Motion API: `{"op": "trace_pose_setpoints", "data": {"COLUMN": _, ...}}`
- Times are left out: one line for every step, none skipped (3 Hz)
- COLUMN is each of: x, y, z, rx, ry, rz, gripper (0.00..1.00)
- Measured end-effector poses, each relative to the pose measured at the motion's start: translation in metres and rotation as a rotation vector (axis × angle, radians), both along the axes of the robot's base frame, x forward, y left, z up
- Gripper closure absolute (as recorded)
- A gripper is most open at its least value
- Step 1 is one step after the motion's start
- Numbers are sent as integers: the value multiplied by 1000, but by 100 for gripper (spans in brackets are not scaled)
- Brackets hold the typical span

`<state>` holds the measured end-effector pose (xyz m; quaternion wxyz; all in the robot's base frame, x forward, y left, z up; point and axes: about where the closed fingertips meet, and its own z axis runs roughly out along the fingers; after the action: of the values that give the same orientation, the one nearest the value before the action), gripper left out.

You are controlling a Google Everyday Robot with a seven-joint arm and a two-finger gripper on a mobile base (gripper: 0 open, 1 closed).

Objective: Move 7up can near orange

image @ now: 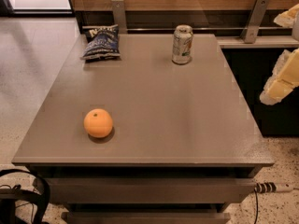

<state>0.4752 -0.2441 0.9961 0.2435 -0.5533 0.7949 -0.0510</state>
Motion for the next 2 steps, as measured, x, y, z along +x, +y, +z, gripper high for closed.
{"op": "trace_pose_setpoints", "data": {"x": 34, "y": -36, "z": -17, "rx": 149, "ry": -85, "rz": -72, "gripper": 0}}
{"op": "trace_pose_setpoints", "data": {"x": 87, "y": -63, "z": -16, "rx": 361, "ry": -232, "rz": -130, "gripper": 0}}
